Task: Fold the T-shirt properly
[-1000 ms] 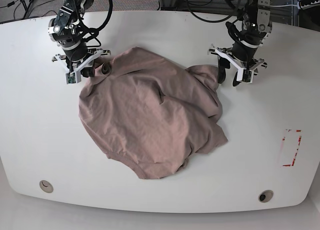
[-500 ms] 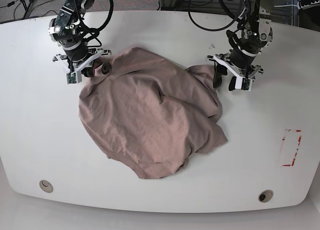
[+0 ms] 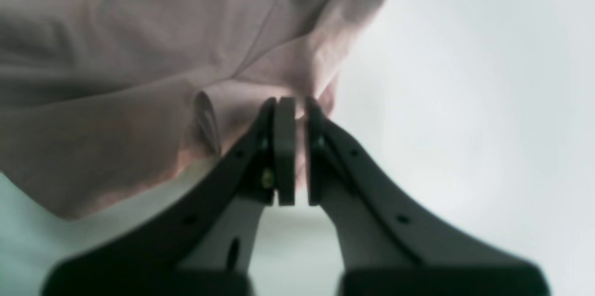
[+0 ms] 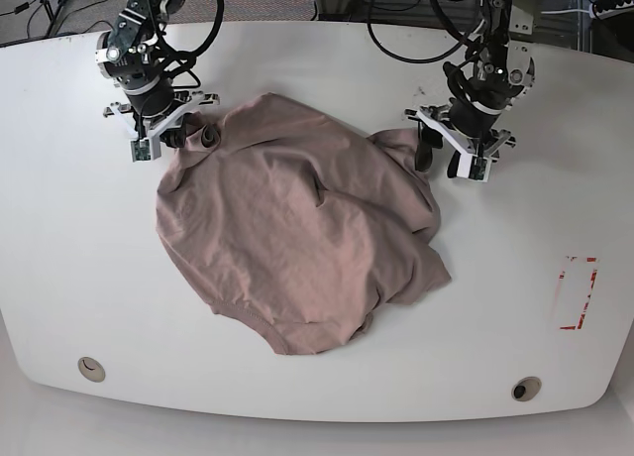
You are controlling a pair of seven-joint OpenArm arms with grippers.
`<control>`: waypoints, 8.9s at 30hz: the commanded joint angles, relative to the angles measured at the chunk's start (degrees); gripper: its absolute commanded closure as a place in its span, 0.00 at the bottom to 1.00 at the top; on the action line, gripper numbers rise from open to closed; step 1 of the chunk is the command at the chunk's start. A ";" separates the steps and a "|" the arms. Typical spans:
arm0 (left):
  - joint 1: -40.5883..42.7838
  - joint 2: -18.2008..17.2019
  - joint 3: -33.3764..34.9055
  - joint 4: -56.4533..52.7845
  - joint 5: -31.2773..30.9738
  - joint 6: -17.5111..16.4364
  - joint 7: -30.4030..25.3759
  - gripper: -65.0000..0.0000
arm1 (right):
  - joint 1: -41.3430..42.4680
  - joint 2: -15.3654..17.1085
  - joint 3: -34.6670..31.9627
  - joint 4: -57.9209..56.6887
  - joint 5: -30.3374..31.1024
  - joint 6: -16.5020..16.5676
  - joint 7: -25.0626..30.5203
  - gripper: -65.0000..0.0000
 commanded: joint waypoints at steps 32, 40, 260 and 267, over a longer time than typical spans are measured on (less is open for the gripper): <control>-6.81 -0.40 3.91 -3.30 0.13 -0.40 2.76 0.49 | -2.45 0.87 0.66 1.78 0.68 0.04 2.17 0.92; -7.77 0.00 6.49 -4.28 0.56 -0.30 3.74 0.49 | -2.21 0.66 0.54 1.77 0.69 0.18 2.22 0.91; -9.39 -0.75 2.50 0.77 -11.16 -0.88 16.02 0.46 | 2.58 0.05 0.53 0.94 -0.31 -2.61 5.74 1.00; -10.08 0.11 3.67 -0.06 -10.03 -1.11 16.34 0.53 | 1.85 -0.43 0.46 3.06 0.50 -0.76 4.28 0.98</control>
